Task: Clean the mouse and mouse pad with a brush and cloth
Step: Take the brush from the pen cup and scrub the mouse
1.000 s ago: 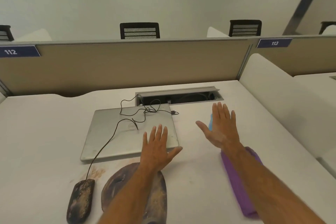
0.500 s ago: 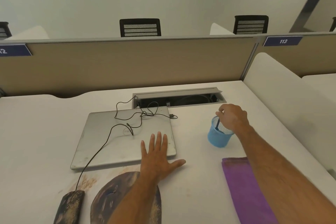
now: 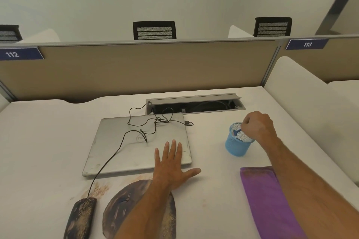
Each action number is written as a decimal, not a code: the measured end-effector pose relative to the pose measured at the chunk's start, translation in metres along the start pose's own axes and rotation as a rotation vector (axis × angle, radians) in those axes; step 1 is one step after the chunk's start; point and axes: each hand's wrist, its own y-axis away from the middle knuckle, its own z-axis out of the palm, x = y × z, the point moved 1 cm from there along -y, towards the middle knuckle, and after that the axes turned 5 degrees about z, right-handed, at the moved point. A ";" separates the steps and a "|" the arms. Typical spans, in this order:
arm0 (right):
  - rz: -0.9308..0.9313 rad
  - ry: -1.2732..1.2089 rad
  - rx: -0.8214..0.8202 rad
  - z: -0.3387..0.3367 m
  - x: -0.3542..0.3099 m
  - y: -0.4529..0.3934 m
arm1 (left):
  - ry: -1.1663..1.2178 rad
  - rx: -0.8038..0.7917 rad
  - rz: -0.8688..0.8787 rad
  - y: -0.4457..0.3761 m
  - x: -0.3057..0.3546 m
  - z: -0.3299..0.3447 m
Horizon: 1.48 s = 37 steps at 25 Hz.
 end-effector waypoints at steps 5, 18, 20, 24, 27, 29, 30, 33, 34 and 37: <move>-0.007 -0.217 0.088 -0.036 -0.008 0.018 | -0.015 0.060 0.034 0.014 -0.001 -0.002; -0.094 -0.952 -0.193 0.003 -0.101 0.129 | -0.032 0.245 -0.107 0.090 -0.075 -0.054; -0.092 -0.967 -0.243 0.016 -0.119 0.149 | 0.009 0.269 -0.121 0.102 -0.099 -0.060; -0.117 -0.865 -0.338 0.048 -0.157 0.192 | 0.171 0.309 -0.111 0.136 -0.153 -0.067; -0.125 -0.815 -0.398 0.072 -0.183 0.221 | 0.347 0.344 -0.139 0.168 -0.190 -0.060; -0.125 -0.813 -0.437 0.086 -0.198 0.240 | 0.425 0.369 -0.165 0.192 -0.211 -0.051; -0.131 -0.808 -0.456 0.093 -0.204 0.248 | 0.446 0.367 -0.168 0.202 -0.220 -0.045; -0.134 -0.777 -0.493 0.111 -0.218 0.270 | 0.480 0.291 -0.135 0.231 -0.238 -0.026; -0.132 -0.766 -0.500 0.117 -0.221 0.276 | 0.476 0.257 -0.115 0.238 -0.241 -0.020; -0.155 -0.719 -0.514 0.132 -0.227 0.289 | 0.402 0.204 -0.026 0.248 -0.247 -0.006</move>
